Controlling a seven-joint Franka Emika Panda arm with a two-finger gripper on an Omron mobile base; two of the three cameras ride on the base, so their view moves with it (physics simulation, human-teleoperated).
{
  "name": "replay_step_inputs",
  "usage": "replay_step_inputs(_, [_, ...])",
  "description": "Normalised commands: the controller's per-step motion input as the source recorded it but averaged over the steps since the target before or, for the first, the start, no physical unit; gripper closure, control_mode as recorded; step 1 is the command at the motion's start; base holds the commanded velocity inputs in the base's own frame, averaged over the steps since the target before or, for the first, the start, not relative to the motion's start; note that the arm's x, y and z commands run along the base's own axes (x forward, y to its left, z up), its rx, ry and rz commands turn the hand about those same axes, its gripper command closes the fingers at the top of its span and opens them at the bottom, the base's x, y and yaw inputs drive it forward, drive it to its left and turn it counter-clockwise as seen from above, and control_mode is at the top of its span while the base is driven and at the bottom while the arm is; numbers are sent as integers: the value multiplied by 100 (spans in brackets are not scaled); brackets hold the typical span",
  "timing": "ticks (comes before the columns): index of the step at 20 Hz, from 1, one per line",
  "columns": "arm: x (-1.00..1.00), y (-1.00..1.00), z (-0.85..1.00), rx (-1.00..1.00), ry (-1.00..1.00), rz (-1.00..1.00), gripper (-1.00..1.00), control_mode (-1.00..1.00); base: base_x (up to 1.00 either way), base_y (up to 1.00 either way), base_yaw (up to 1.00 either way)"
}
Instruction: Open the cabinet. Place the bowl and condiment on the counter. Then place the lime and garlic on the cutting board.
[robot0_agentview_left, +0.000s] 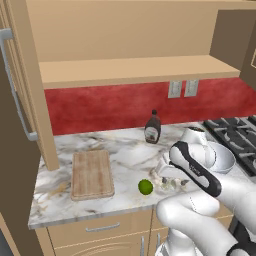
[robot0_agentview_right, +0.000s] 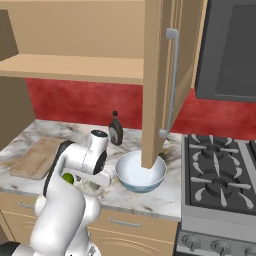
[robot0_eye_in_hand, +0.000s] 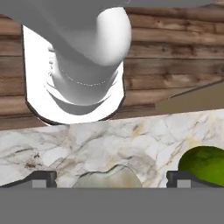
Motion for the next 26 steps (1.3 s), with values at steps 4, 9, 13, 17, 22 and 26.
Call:
replay_step_inputs(4, [44, 0, -25, 0, -3, 8, -100, -100, 0, 0, 0])
replay_step_inputs(9, [31, 0, -27, 0, -2, 7, -100, -100, 0, 0, 0])
replay_step_inputs(13, [2, 2, -33, 0, -2, 8, -100, -100, 0, 0, 0])
replay_step_inputs(17, [-26, 1, -24, 0, -2, 8, -100, -100, 0, 0, 0])
replay_step_inputs(22, [-65, 0, -2, 0, -5, 3, -100, -100, 0, 0, 0])
replay_step_inputs(26, [-40, 0, -4, 0, -1, 1, -100, -100, 0, 0, 0])
